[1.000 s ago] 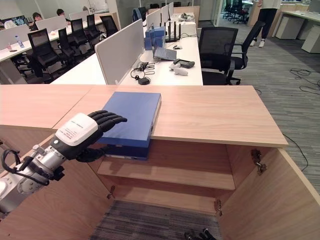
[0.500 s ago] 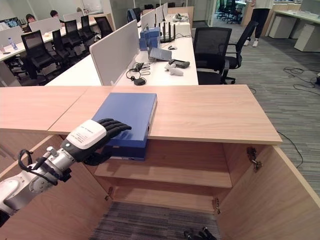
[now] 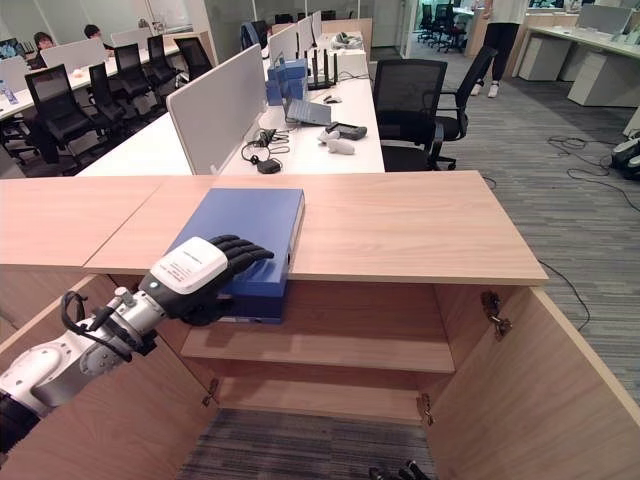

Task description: Put the empty folder in the office cabinet

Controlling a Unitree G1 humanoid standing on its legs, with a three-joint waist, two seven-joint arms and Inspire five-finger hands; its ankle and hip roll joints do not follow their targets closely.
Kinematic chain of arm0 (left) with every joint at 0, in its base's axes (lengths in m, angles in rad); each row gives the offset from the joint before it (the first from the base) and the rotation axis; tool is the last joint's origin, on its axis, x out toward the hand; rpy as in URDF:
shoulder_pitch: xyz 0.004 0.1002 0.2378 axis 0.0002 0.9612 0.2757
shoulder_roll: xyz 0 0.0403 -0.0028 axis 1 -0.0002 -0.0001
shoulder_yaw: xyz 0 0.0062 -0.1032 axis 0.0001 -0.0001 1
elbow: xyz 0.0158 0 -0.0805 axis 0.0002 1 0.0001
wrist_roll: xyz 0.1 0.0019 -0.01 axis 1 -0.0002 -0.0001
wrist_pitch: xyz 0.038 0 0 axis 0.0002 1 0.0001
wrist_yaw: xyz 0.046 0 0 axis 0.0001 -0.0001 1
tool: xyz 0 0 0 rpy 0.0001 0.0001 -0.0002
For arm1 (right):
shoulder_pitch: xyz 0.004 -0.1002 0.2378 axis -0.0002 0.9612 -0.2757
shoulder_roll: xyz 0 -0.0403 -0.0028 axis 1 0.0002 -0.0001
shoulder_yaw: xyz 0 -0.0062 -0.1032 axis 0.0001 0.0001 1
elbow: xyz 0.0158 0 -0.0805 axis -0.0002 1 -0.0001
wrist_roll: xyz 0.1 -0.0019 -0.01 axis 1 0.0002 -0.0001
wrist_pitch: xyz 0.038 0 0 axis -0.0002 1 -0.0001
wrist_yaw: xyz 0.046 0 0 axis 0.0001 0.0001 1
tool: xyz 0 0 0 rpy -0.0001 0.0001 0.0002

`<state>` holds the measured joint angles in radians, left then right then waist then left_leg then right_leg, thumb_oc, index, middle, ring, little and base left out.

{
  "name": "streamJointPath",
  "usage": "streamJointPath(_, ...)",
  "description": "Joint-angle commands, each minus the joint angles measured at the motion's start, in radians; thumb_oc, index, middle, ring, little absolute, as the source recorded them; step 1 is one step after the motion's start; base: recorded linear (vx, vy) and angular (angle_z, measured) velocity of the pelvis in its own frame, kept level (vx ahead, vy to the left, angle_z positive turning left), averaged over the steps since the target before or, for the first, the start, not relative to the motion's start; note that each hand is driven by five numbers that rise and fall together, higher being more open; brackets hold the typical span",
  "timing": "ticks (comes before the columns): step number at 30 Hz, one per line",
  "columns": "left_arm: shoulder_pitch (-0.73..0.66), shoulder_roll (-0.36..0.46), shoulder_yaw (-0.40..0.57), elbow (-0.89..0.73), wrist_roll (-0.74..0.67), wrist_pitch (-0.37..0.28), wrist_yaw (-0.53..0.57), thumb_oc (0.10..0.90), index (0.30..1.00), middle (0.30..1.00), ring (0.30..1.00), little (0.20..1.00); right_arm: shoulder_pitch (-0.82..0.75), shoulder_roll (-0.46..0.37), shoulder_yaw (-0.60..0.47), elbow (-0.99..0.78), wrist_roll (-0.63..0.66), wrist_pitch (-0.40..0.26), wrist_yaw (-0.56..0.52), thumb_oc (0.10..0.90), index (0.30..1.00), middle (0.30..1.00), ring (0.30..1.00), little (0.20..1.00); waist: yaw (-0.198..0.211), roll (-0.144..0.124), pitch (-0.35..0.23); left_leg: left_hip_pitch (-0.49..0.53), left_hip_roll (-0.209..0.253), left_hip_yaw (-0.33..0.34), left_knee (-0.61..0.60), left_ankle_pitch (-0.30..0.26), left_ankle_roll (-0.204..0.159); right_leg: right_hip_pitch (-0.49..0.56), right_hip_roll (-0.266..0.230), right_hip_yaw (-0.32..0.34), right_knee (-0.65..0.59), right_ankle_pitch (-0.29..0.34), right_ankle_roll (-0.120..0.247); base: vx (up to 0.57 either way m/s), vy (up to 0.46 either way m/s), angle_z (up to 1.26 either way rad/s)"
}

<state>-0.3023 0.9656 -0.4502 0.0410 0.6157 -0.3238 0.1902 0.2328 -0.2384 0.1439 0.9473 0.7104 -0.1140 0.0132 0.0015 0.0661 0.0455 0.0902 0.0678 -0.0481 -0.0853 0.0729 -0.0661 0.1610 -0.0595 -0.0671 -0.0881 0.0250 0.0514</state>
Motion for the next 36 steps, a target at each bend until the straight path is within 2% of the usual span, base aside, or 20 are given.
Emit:
streamJointPath(1, -0.212, 0.004, 0.054, 0.018, 0.005, 0.027, 0.092, 0.8, 0.9, 0.9, 0.9, 0.9, -0.07, -0.015, -0.025, -0.034, 0.029, -0.048, 0.007, 0.8, 0.9, 0.9, 0.9, 0.9, 0.001, -0.04, 0.017, 0.081, 0.008, 0.05, -0.002, -0.073, -0.043, 0.041, -0.035, 0.036, 0.006, -0.037, 0.088, 0.0, 0.0, 0.0)
streamJointPath(4, -0.2, -0.006, 0.058, 0.023, 0.005, 0.033, 0.092, 0.8, 0.9, 0.9, 0.9, 0.9, -0.072, -0.014, -0.031, -0.033, 0.035, -0.048, 0.005, 0.8, 0.9, 0.9, 0.9, 0.9, 0.002, -0.041, 0.018, 0.08, 0.007, 0.05, -0.002, -0.073, -0.042, 0.041, -0.035, 0.035, 0.007, -0.038, 0.088, 0.0, 0.0, 0.0)
streamJointPath(5, -0.199, -0.007, 0.058, 0.022, 0.006, 0.033, 0.091, 0.679, 0.719, 0.719, 0.719, 0.719, -0.072, -0.014, -0.033, -0.035, 0.037, -0.049, 0.003, 0.8, 0.9, 0.9, 0.9, 0.9, 0.002, -0.041, 0.018, 0.08, 0.006, 0.05, -0.002, -0.074, -0.042, 0.041, -0.036, 0.035, 0.007, -0.038, 0.088, 0.0, 0.0, 0.0)
streamJointPath(6, -0.197, -0.01, 0.058, 0.023, 0.005, 0.033, 0.089, 0.489, 0.434, 0.434, 0.434, 0.434, -0.073, -0.015, -0.033, -0.038, 0.038, -0.049, 0.003, 0.8, 0.9, 0.9, 0.9, 0.9, 0.002, -0.042, 0.018, 0.08, 0.006, 0.05, -0.002, -0.074, -0.041, 0.041, -0.036, 0.036, 0.007, -0.039, 0.088, 0.0, 0.0, 0.0)
streamJointPath(7, -0.196, -0.01, 0.06, 0.021, 0.005, 0.034, 0.088, 0.4, 0.3, 0.3, 0.3, 0.3, -0.072, -0.015, -0.033, -0.041, 0.039, -0.049, 0.003, 0.8, 0.9, 0.9, 0.9, 0.9, 0.002, -0.043, 0.018, 0.08, 0.006, 0.05, -0.002, -0.075, -0.041, 0.041, -0.036, 0.036, 0.007, -0.039, 0.088, 0.0, 0.0, 0.0)
streamJointPath(21, -0.189, -0.003, 0.08, -0.005, -0.015, 0.028, 0.073, 0.4, 0.3, 0.3, 0.3, 0.3, -0.083, -0.02, -0.03, -0.048, 0.033, -0.047, 0.009, 0.8, 0.9, 0.9, 0.9, 0.9, 0.007, -0.048, 0.015, 0.081, 0.004, 0.047, -0.002, -0.078, -0.039, 0.043, -0.037, 0.033, 0.008, -0.04, 0.086, 0.0, 0.0, 0.0)
streamJointPath(30, -0.126, -0.021, 0.167, -0.065, -0.039, 0.032, 0.087, 0.4, 0.3, 0.3, 0.3, 0.3, -0.09, -0.012, -0.032, -0.059, 0.029, -0.048, 0.007, 0.8, 0.9, 0.9, 0.9, 0.9, 0.016, -0.051, 0.014, 0.083, 0.003, 0.048, -0.002, -0.078, -0.038, 0.044, -0.039, 0.033, 0.009, -0.039, 0.085, 0.0, 0.0, 0.0)
streamJointPath(33, -0.08, -0.07, 0.237, -0.097, -0.102, 0.031, 0.096, 0.4, 0.3, 0.3, 0.3, 0.3, -0.098, -0.004, -0.033, -0.057, 0.028, -0.048, 0.004, 0.8, 0.9, 0.9, 0.9, 0.9, 0.02, -0.053, 0.015, 0.082, 0.002, 0.048, -0.002, -0.077, -0.037, 0.044, -0.041, 0.033, 0.009, -0.038, 0.084, -0.01, -0.002, 0.0)
streamJointPath(36, -0.022, -0.215, 0.339, -0.168, -0.274, 0.014, 0.106, 0.4, 0.3, 0.3, 0.3, 0.3, -0.103, 0.009, -0.032, -0.064, 0.016, -0.045, -0.007, 0.8, 0.9, 0.9, 0.9, 0.9, 0.023, -0.057, 0.019, 0.079, 0.0, 0.049, -0.002, -0.075, -0.035, 0.043, -0.042, 0.033, 0.008, -0.038, 0.08, -0.02, -0.006, -0.03)
